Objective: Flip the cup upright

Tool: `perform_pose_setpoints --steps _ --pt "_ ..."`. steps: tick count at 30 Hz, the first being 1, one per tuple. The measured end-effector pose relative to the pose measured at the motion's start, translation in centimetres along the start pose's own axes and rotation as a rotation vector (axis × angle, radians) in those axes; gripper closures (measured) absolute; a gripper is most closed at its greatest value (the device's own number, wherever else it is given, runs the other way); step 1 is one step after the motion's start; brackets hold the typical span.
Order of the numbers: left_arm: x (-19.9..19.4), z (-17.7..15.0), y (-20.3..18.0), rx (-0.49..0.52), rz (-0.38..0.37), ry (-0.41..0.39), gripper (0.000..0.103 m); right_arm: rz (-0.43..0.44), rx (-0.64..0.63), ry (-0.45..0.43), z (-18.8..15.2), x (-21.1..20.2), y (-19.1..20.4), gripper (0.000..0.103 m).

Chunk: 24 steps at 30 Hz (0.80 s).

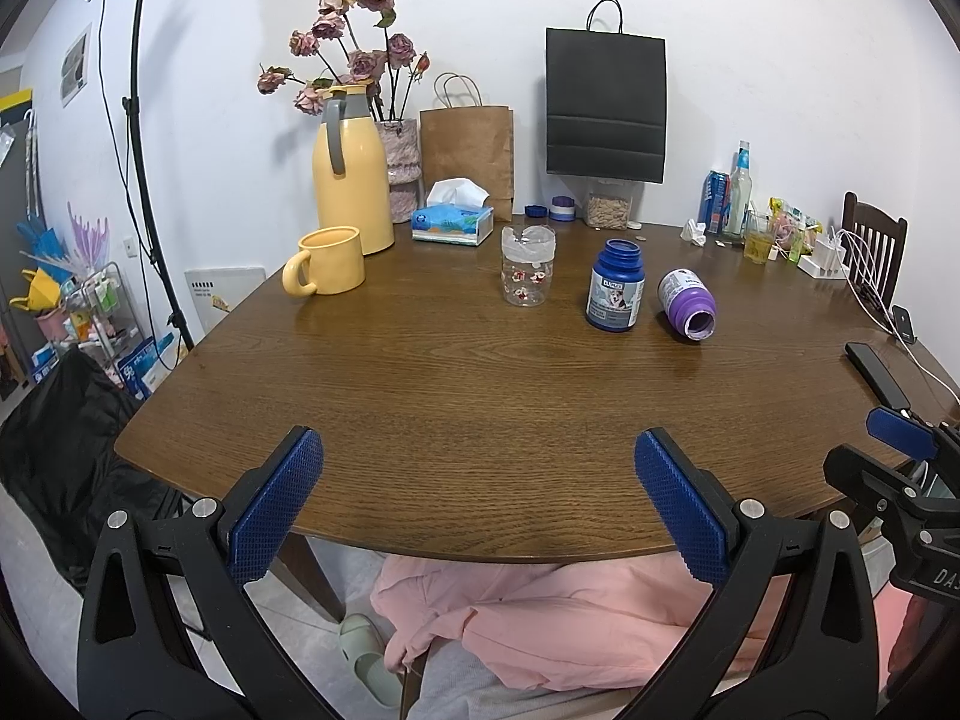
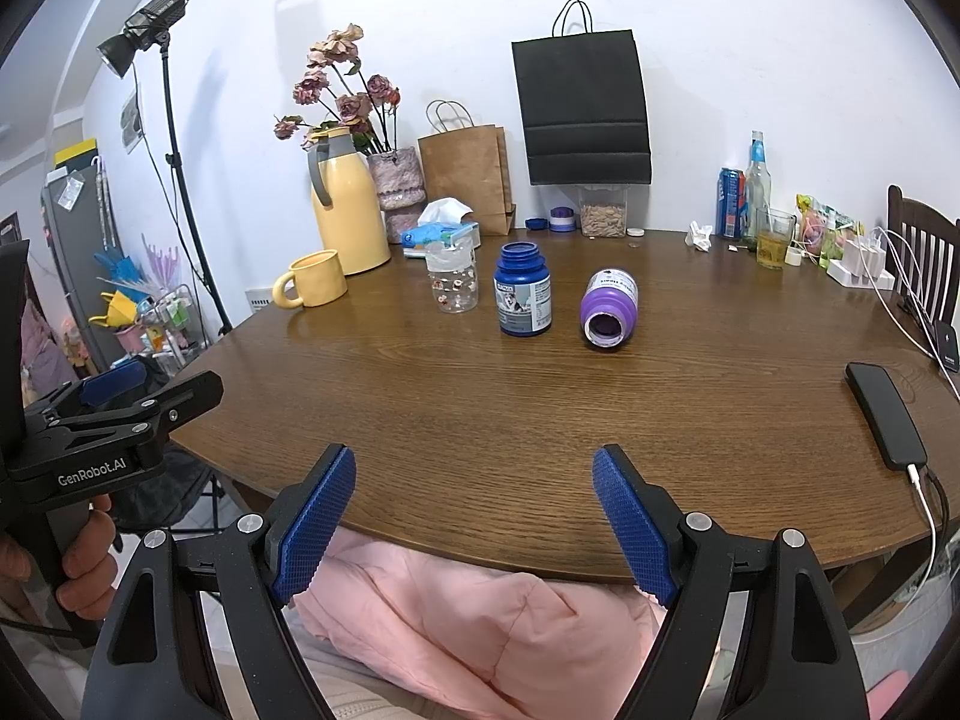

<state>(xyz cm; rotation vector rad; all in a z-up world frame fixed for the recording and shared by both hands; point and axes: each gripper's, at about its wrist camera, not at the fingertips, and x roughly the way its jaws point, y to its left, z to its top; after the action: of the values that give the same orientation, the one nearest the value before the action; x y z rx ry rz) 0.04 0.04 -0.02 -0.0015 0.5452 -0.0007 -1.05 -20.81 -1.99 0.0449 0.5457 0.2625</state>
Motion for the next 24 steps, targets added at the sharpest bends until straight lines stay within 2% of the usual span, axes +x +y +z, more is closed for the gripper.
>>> perform_pose_setpoints --steps 8,11,17,19,24 --pt "0.0 0.1 0.0 0.003 -0.001 -0.001 0.0 -0.006 -0.002 -0.002 0.2 0.1 -0.2 0.018" --pt "0.4 0.6 0.5 0.005 -0.013 -0.003 0.0 -0.04 0.001 -0.021 0.5 0.7 -1.1 0.018" --pt "1.8 1.7 0.2 0.027 -0.018 -0.013 0.0 -0.084 0.031 -0.053 3.0 2.5 -3.7 0.018" --pt "3.4 3.1 -0.4 0.018 -0.034 0.002 0.0 -0.096 0.027 -0.05 3.9 3.3 -4.3 0.018" --pt "5.1 4.6 -1.0 0.03 -0.034 0.013 0.0 -0.081 0.03 -0.031 5.8 5.4 -5.7 0.018"
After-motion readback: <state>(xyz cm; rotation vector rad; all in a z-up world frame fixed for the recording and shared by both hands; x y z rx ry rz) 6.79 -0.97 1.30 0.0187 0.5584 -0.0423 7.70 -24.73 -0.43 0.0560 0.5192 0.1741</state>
